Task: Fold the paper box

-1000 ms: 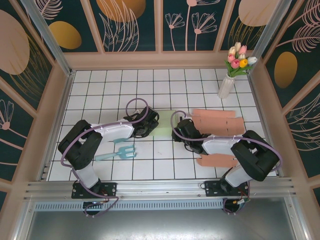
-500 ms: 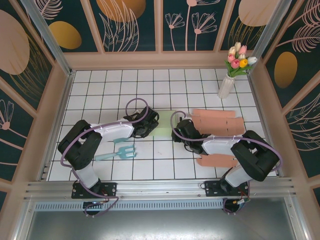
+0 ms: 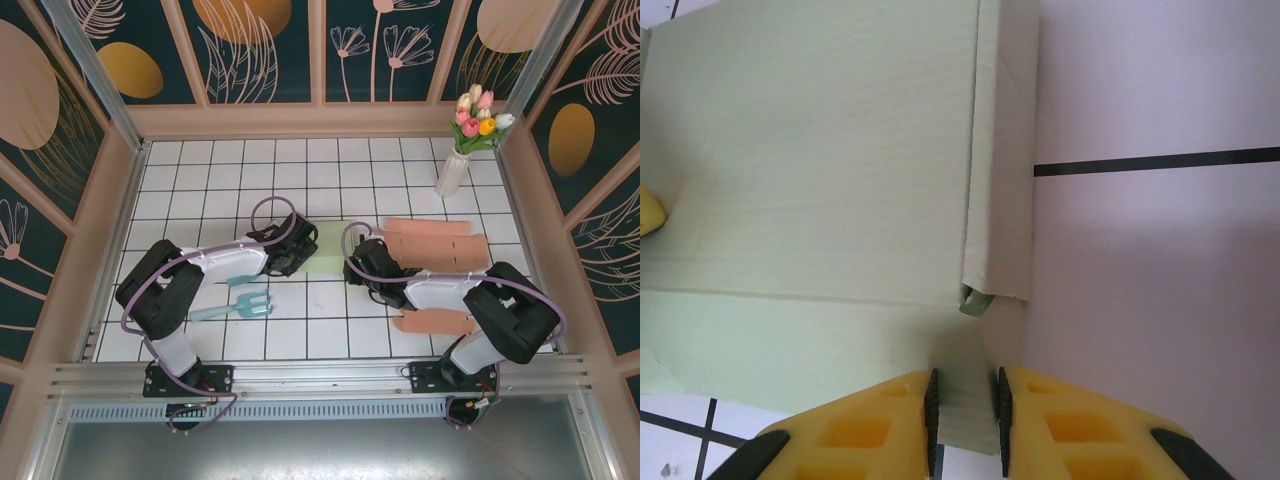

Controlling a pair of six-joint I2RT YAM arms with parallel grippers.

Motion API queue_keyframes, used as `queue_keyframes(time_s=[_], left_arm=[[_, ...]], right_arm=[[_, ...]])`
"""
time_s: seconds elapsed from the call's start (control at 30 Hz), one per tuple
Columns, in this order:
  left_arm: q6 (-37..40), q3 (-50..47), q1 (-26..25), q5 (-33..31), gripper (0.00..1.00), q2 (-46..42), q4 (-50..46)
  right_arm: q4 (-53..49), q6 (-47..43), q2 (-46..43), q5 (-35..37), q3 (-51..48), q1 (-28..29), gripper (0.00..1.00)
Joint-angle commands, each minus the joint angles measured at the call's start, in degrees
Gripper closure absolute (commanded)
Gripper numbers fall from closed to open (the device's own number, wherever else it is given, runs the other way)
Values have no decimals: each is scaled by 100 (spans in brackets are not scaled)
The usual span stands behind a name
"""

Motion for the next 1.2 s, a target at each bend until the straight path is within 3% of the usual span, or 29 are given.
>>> queue_keyframes(time_s=[0.0,0.53,0.77,1.17], left_arm=[[-80,-46,-74,489,39,163,-321],[-227,-46,-125,737,40,97,-53],[-211,-42,-132,237,41,98,-321],[-157,-46,-129,-38,41,450,-441]], right_arm=[[18,114,-134,-192,42,102,76],[123,114,-56,-242,37,116,76],[62,79,-48,-107,11,113,76],[134,22,178,181,-56,94,76]])
